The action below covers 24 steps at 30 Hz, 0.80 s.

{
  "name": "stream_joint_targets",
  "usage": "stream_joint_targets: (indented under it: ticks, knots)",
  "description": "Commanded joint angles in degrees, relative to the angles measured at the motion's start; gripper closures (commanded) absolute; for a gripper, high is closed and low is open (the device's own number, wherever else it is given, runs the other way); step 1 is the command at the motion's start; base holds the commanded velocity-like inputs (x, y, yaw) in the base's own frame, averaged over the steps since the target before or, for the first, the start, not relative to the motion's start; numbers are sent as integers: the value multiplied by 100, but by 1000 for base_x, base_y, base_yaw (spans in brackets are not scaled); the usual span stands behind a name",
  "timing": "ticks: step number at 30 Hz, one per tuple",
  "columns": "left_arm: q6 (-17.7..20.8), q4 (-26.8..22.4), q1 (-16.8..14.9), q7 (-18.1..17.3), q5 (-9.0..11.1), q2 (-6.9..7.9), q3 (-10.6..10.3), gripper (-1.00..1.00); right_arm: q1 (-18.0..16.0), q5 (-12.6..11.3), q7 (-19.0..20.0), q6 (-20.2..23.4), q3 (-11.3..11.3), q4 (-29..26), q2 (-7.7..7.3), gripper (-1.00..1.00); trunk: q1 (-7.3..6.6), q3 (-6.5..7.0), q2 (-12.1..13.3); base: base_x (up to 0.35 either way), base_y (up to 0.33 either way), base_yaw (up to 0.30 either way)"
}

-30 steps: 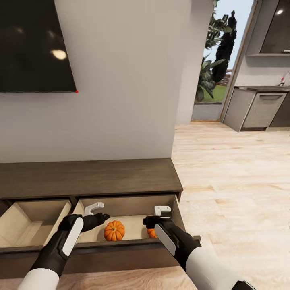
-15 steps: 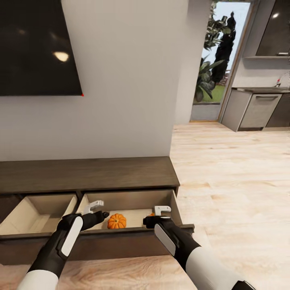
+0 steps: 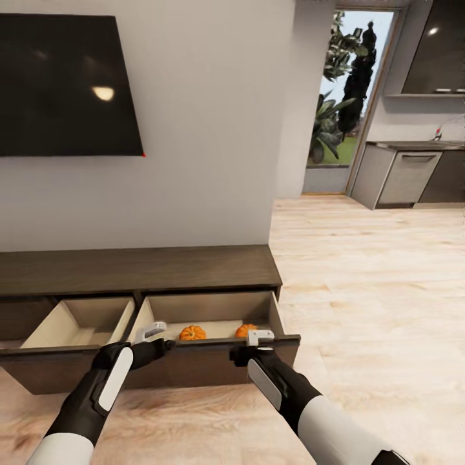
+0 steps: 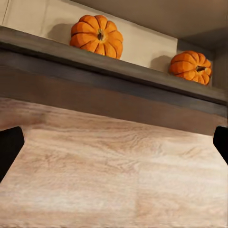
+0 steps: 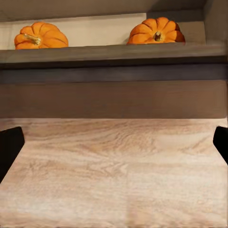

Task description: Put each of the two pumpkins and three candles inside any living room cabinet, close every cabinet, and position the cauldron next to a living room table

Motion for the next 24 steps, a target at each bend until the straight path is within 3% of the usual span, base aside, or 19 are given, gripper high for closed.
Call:
stream_joint_targets:
  ticks: [1, 13, 17, 24]
  knots:
    - [25, -9, -2, 55, 62, 2, -1, -100, -6, -40, -46, 14, 20, -4, 0, -100, -4, -5, -3, -339, 0, 0]
    - [25, -9, -2, 47, 79, -7, -4, -100, -6, -40, -44, 14, 20, -4, 0, -100, -4, -5, -3, -309, 0, 0]
    - [25, -9, -2, 46, 77, -12, -6, -100, -6, -40, -41, 14, 20, -4, 0, -100, -4, -5, -3, -55, 0, 0]
    - [20, -9, -2, 46, 57, -14, -1, -100, -6, -40, -38, 14, 20, -5, 0, -100, 149, -131, -283, -5, 0, 0]
